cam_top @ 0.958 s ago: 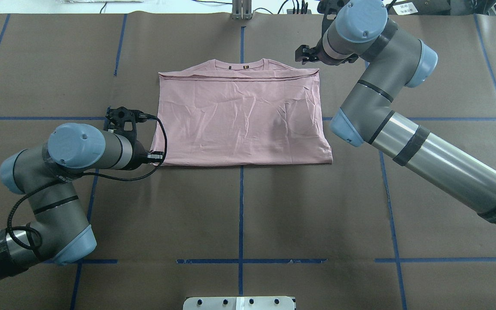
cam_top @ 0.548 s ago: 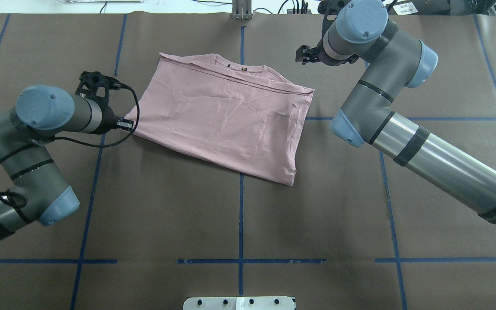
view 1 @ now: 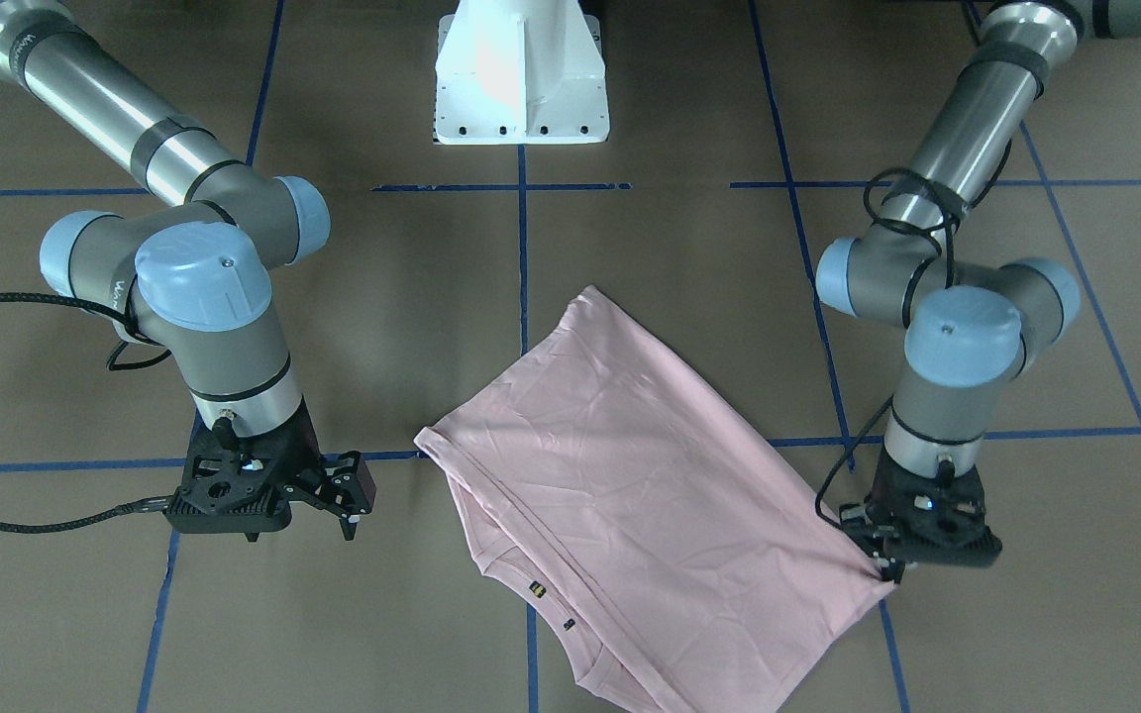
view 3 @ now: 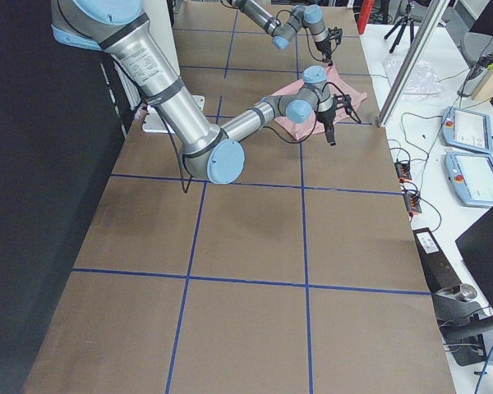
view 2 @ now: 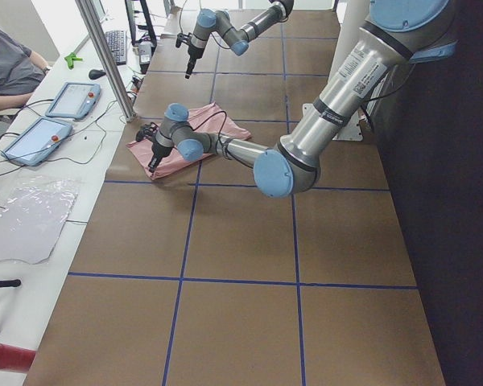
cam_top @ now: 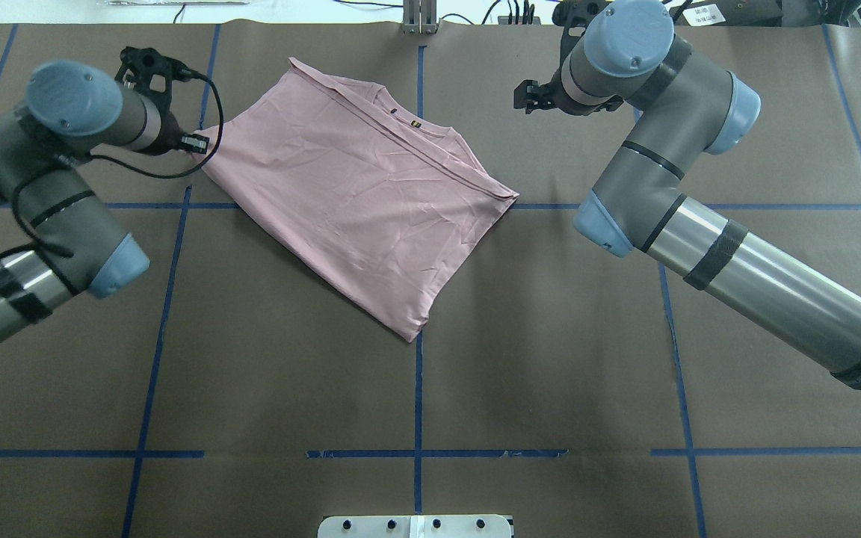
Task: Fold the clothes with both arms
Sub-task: 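Grasp the side edge with the left gripper and drag it away from the robot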
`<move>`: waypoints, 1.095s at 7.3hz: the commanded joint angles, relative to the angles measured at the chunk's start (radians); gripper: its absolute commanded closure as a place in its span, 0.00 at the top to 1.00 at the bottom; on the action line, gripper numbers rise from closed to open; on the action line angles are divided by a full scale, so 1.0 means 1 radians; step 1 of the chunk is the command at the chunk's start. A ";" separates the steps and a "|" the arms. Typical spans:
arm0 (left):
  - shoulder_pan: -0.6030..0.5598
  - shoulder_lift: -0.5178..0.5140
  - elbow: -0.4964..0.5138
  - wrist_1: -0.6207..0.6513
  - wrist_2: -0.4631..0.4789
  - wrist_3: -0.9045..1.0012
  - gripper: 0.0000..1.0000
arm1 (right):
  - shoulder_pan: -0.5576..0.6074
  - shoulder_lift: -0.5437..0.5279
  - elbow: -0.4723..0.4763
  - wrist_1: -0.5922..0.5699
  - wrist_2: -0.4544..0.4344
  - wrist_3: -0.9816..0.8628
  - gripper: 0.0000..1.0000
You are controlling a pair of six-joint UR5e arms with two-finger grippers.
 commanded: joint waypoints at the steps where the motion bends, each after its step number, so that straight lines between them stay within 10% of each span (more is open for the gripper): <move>1: -0.024 -0.101 0.183 -0.080 0.039 0.003 0.00 | -0.002 0.004 0.000 0.000 -0.001 0.009 1.00; 2: -0.025 -0.047 0.173 -0.126 0.036 0.004 0.99 | -0.009 0.010 -0.001 0.002 -0.003 0.021 1.00; 4: -0.080 0.036 0.055 -0.180 -0.120 0.117 1.00 | -0.053 0.073 -0.021 -0.011 -0.006 0.187 0.97; 8: -0.079 0.097 -0.050 -0.180 -0.147 0.101 1.00 | -0.175 0.222 -0.109 -0.120 0.005 0.251 0.83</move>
